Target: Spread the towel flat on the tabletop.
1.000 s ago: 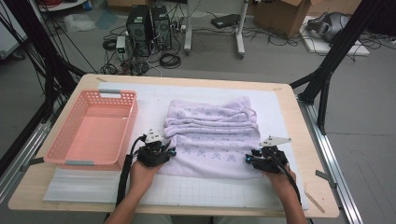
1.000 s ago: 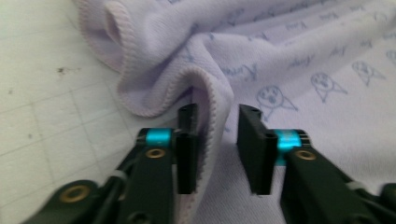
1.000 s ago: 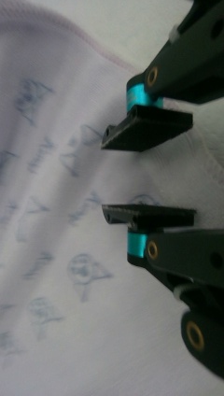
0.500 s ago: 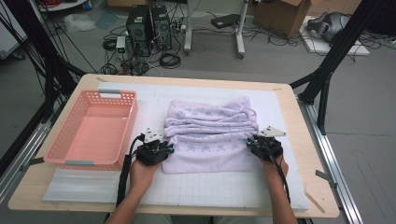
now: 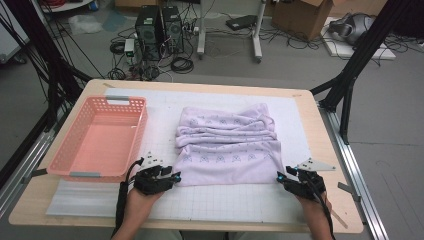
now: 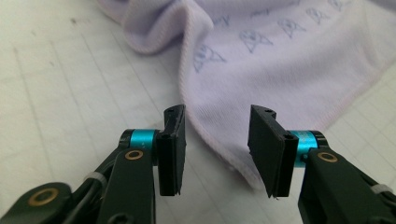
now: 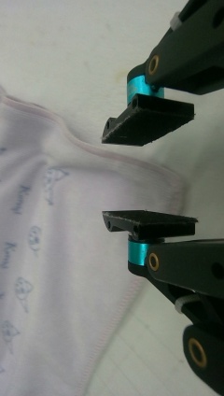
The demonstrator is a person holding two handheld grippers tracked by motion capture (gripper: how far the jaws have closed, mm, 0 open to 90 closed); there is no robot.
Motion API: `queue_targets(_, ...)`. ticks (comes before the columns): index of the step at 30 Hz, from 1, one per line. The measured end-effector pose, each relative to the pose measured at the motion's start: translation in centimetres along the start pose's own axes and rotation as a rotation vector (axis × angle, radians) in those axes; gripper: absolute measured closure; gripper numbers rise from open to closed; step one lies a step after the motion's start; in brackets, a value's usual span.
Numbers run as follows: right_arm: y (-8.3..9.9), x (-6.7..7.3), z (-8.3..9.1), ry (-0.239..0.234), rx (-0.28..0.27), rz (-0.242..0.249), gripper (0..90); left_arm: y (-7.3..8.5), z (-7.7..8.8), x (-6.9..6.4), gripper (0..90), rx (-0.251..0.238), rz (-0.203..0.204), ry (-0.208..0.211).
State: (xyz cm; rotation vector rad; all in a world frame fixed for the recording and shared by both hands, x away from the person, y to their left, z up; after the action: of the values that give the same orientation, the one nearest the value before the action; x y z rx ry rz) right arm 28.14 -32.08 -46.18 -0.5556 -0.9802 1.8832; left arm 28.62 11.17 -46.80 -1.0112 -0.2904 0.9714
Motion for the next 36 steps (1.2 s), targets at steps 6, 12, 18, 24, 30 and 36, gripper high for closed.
queue_targets(6,0.9,0.3,0.3,-0.024,0.031,-0.031,75.4,0.3,0.0,-0.7,74.3,-0.001,-0.065,-0.055)
queue_targets(12,1.8,1.0,1.8,-0.052,0.043,-0.029,86.1,1.6,1.9,-1.2,88.5,-0.012,-0.028,-0.045)
queue_targets(18,3.4,2.4,5.1,-0.098,0.043,-0.007,86.1,2.8,4.6,-2.6,88.4,-0.036,-0.004,-0.012)
queue_targets(24,5.7,4.3,8.1,-0.145,0.049,-0.009,86.0,5.1,6.7,-4.2,88.4,-0.021,-0.003,-0.001)
queue_targets(30,5.0,3.8,8.4,-0.101,-0.024,-0.042,60.9,4.8,6.7,-4.1,55.5,-0.091,0.012,-0.003)
queue_targets(36,4.2,2.7,5.8,-0.064,0.023,-0.043,61.0,4.9,4.7,-4.7,56.2,-0.036,-0.012,0.027)
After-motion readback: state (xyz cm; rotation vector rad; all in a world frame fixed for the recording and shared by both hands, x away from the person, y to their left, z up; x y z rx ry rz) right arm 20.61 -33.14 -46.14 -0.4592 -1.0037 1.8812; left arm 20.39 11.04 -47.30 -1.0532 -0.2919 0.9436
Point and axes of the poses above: each handheld gripper's, and its own axes: z roughly backward along the jaws, y roughly out of its underside, x roughly to its left, the point moved 3 cm from there along -z, roughly forward along the jaws, and after that the axes turned 4 degrees about -x, right-handed, at the moved point
